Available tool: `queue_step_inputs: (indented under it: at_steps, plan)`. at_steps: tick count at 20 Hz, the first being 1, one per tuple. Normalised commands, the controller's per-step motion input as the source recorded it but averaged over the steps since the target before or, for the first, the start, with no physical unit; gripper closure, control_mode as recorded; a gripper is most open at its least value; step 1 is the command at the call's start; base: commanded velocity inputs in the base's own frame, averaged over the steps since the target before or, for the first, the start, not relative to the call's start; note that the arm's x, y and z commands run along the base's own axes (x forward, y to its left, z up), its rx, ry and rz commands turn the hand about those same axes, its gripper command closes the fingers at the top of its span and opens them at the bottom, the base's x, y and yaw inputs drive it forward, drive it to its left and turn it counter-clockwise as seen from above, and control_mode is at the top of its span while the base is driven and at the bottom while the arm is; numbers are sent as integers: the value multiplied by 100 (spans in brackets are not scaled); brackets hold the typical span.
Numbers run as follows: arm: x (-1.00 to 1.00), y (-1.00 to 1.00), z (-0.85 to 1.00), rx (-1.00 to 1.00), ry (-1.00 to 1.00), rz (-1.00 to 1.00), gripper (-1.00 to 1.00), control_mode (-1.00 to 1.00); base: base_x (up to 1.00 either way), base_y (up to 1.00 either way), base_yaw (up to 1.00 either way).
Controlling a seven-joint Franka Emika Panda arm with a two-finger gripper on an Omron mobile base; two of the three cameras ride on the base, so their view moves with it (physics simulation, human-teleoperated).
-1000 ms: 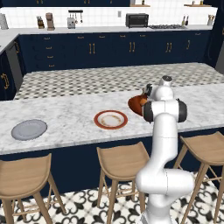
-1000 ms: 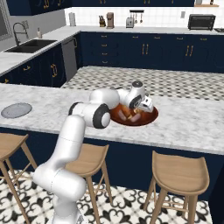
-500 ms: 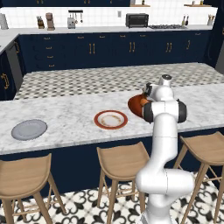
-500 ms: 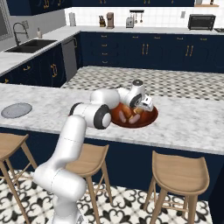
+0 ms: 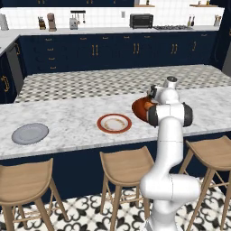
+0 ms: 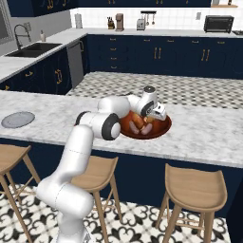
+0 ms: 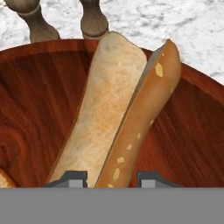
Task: Place one bun and one sausage from the bowl on each plate.
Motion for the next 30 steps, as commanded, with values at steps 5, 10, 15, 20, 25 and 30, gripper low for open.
queue_step_inputs:
  at_steps: [5, 10, 15, 20, 25, 30]
  plan:
    - [-44, -1, 41, 0, 1, 0, 100, -100, 0, 0, 0]
    - [-100, 36, 72, -1, 0, 2, 100, -100, 0, 0, 0]
    - [-99, 100, 39, -6, 1, 18, 100, -100, 0, 0, 0]
    - [-85, 100, 35, -4, 8, 35, 100, -100, 0, 0, 0]
    - [-50, 100, 14, -1, 18, 46, 100, -100, 0, 0, 0]
    - [-2, 100, 6, 0, 20, 43, 100, -100, 0, 0, 0]
